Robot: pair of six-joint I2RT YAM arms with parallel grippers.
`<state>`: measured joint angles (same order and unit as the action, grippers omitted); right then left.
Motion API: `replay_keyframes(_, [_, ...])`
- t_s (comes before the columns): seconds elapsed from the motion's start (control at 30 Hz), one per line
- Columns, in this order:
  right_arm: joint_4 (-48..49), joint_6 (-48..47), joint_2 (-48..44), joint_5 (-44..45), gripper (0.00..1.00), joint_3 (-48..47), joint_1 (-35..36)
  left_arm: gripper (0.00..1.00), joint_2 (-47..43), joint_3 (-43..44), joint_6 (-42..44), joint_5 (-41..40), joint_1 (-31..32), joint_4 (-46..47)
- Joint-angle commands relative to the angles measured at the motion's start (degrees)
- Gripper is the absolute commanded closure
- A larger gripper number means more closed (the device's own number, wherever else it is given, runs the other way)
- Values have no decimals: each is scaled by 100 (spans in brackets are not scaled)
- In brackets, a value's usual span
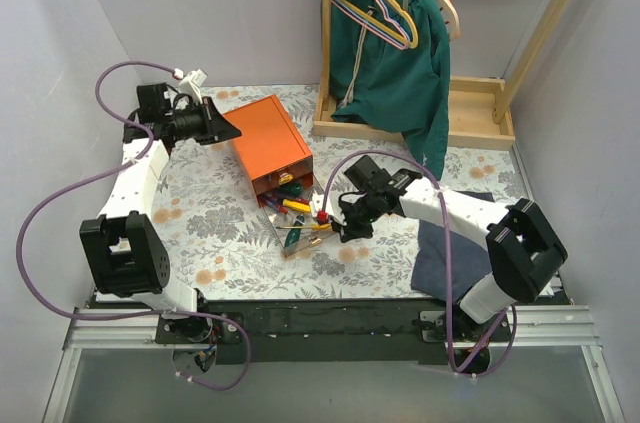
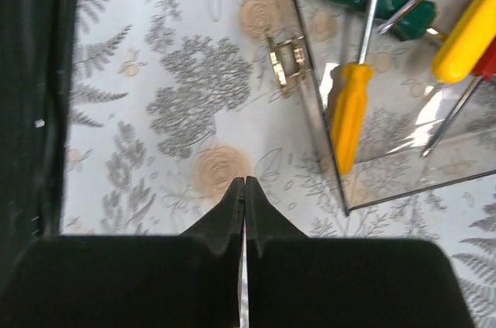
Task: Sort the tools into containers
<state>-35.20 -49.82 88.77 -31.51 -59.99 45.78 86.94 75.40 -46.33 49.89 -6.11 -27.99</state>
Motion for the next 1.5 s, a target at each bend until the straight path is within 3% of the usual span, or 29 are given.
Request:
replay_keyframes(0.0, [1915, 350, -184, 680, 99, 460, 159, 100, 157, 72, 45, -295, 180, -23])
replay_keyframes(0.23, [3966, 622, -458, 1041, 99, 1445, 177, 100, 376, -130, 211, -664, 382, -154])
replay_keyframes(0.63, [5400, 1264, 464, 1243, 99, 972, 177, 95, 1026, -254, 782, -1349, 532, -505])
replay_keyframes(0.83, [6577, 1607, 939, 1744, 99, 822, 177, 95, 1211, -271, 932, -1377, 795, -681])
replay_keyframes(1.0, [8672, 1493, 1256, 2297, 99, 1313, 186, 96, 1325, -236, 985, -1228, 945, -726])
replay_keyframes(1.13, [9486, 1361, 1747, 2544, 99, 1297, 195, 96, 1414, -201, 1046, -1236, 1015, -822])
replay_keyframes(1.47, [9778, 1572, 2127, 2772, 99, 927, 221, 95, 1168, -262, 1152, -1377, 1033, -840])
